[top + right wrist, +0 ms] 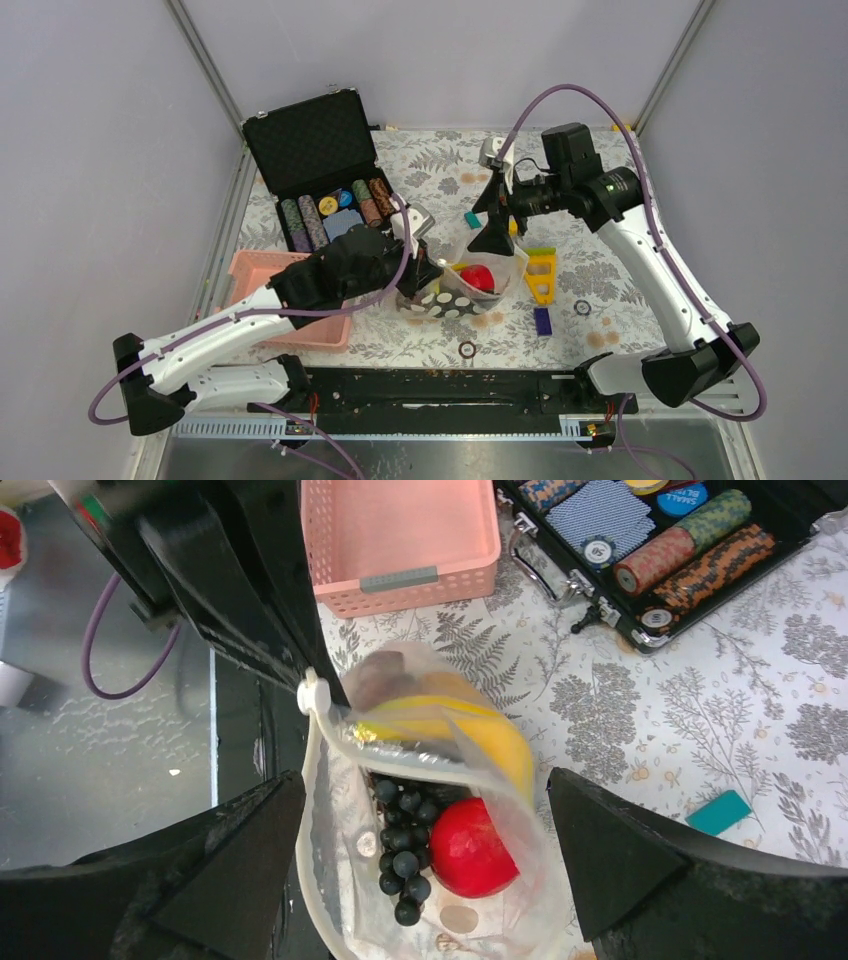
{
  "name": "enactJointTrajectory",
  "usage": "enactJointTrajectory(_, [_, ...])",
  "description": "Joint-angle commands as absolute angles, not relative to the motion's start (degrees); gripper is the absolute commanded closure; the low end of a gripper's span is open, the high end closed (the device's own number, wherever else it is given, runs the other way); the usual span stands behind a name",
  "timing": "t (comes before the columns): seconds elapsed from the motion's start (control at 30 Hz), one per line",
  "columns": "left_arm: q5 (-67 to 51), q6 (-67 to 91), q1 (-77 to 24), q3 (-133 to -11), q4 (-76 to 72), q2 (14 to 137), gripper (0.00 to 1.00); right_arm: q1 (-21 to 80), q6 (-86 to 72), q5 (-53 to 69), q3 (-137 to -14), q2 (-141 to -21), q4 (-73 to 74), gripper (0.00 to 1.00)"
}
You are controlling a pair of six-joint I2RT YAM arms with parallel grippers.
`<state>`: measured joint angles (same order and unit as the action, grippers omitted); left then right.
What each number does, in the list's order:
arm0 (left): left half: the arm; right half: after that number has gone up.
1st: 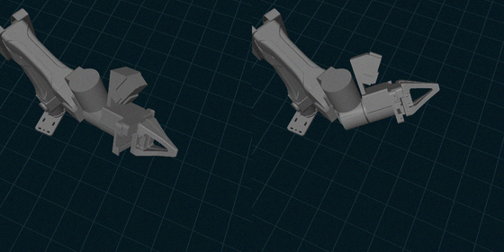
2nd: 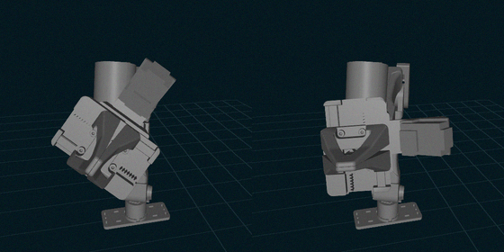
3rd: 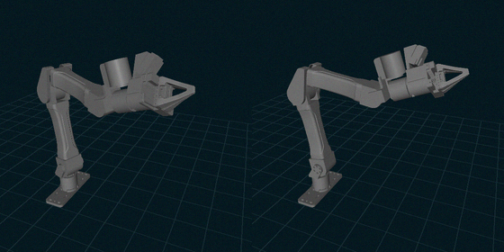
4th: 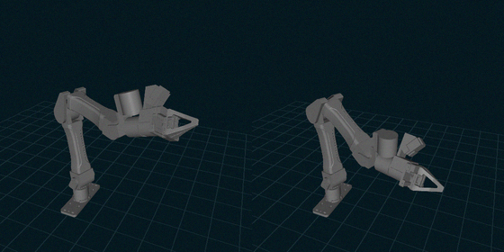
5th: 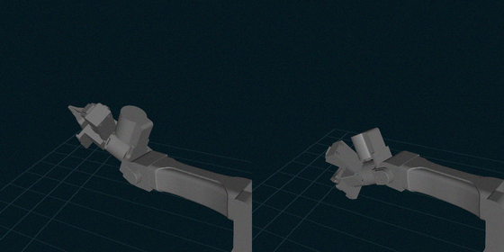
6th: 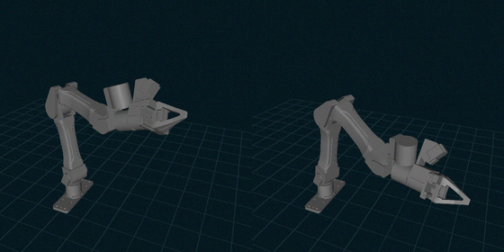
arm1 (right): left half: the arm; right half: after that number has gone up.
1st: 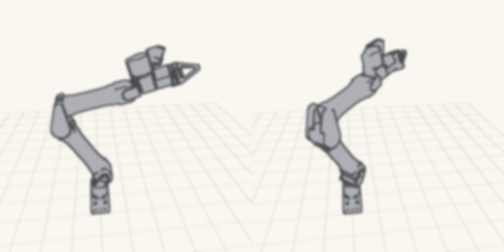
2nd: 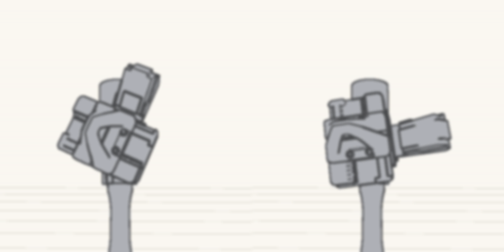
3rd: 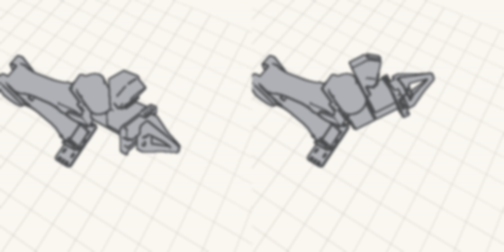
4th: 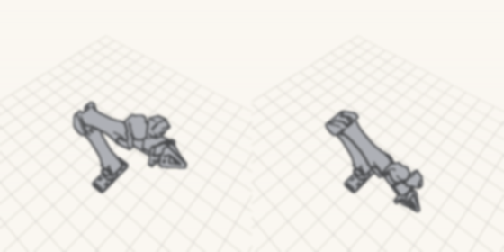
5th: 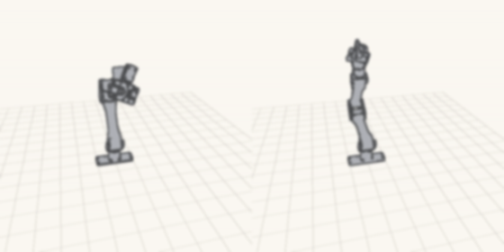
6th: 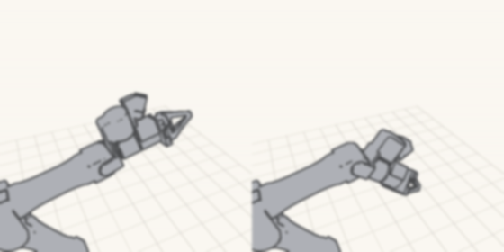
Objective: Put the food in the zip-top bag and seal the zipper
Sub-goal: Zip the zipper food storage bag at the center of the board.
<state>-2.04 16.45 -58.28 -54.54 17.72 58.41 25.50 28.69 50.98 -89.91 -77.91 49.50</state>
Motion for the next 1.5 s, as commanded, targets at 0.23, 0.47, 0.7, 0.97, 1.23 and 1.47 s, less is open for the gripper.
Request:
enactJointTrajectory(0.23, [-4.39,18.22,-58.54,-67.77,24.97,61.53,1.00,27.20,29.33,60.01,-78.01,-69.09,32.13,0.04])
enactJointTrajectory(0.47, [-7.29,16.34,-58.65,-66.51,24.72,60.66,1.00,28.34,32.43,66.09,-74.39,-67.10,28.24,0.07])
enactJointTrajectory(0.7, [-8.09,15.50,-58.63,-66.10,24.70,60.37,1.00,34.04,32.87,63.45,-75.33,-69.66,28.27,0.14])
enactJointTrajectory(0.97, [-7.22,16.02,-58.62,-65.16,24.70,60.10,1.00,36.64,30.71,58.37,-75.48,-72.66,28.13,0.39])
enactJointTrajectory(1.23, [-6.90,16.26,-58.63,-65.05,24.57,59.86,1.00,37.92,28.61,55.81,-74.34,-73.15,26.70,0.61])
enactJointTrajectory(1.47, [-6.93,16.17,-58.63,-65.04,24.44,59.60,1.00,38.00,28.99,53.80,-75.64,-74.75,30.52,0.72])
